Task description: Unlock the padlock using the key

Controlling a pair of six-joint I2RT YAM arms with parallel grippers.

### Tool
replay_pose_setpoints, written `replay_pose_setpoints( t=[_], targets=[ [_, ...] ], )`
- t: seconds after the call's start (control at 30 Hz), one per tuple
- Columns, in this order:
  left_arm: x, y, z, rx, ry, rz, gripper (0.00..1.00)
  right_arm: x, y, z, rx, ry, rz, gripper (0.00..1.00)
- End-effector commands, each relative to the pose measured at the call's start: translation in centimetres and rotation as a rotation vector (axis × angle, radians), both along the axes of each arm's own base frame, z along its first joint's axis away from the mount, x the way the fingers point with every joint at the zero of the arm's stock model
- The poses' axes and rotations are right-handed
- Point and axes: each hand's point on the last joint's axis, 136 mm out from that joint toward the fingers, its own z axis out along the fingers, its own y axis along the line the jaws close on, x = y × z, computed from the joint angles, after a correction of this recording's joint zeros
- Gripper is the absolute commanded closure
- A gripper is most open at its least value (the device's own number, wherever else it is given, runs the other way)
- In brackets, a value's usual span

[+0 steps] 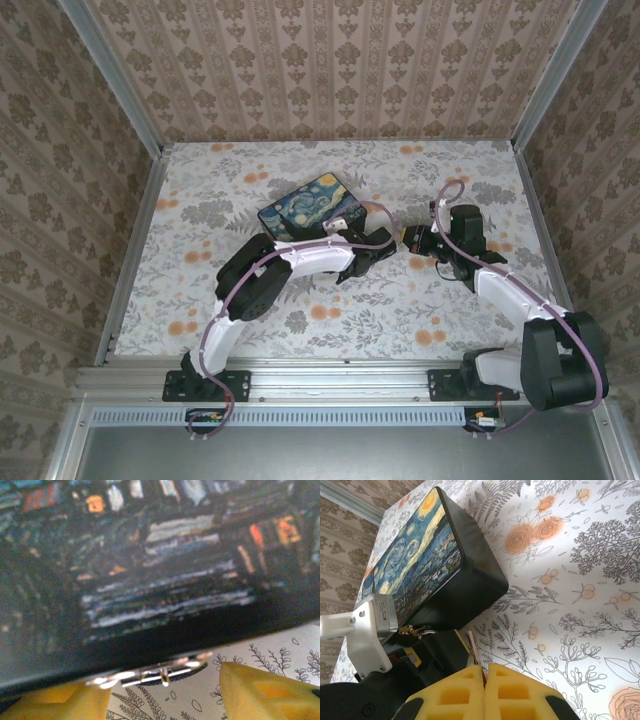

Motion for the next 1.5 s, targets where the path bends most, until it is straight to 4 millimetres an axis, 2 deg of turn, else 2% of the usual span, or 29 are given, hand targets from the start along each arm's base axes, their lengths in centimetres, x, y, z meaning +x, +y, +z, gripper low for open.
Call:
replay_pose_setpoints(
  t=[0.0, 0.13, 0.4, 0.5, 0.67, 0.9, 0.93, 1.03, 1.17, 1.33, 1.47],
  targets=[
    [1.1, -0.1, -0.1, 0.011, -0.03, -0.005, 0.42, 0.4, 0.6, 0.7, 0.02, -0.028, 0.038, 1.0],
    [1.4, 0.1, -0.5, 0.018, -0.033, 0.005, 0.46, 0.6, 0.9, 0.6, 0.027, -0.024, 0.053, 1.0],
    [1.2, 0.9, -0.6, 0.012, -0.027, 0.015, 0.67, 0.4, 1.4, 0.3, 0.046, -0.005, 0.086, 1.0],
    [1.1, 1.3, 0.5, 0.01, -0.035, -0.011, 0.74, -0.1, 1.7, 0.4, 0.045, 0.0, 0.108, 1.0],
    [0.7, 2.1, 3.1, -0.022, -0.025, -0.086, 0.79, -1.0, 2.0, 0.3, 0.022, 0.016, 0.115, 1.0],
    [-1.2, 4.4, 4.7, -0.168, 0.101, -0.128, 0.86, -2.7, 2.9, -1.1, 0.007, 0.064, 0.123, 1.0],
    [-1.5, 4.8, 4.9, -0.184, 0.111, -0.133, 0.83, -2.8, 3.0, -1.2, 0.003, 0.064, 0.119, 1.0],
    [-1.5, 4.8, 5.0, -0.213, 0.136, -0.163, 0.59, -2.9, 2.8, -1.6, -0.018, 0.066, 0.103, 1.0],
    [-1.5, 2.8, 4.8, -0.173, 0.125, -0.172, 0.42, -2.1, 0.7, -1.6, -0.069, 0.065, 0.02, 1.0],
    [-1.3, 2.8, 3.6, -0.048, 0.098, -0.02, 0.37, -0.4, -1.0, -1.0, -0.075, 0.089, -0.037, 1.0],
    [-0.1, 2.3, 3.2, 0.003, 0.047, 0.036, 0.37, 0.4, -0.9, -0.8, -0.059, 0.089, -0.032, 1.0]
  ],
)
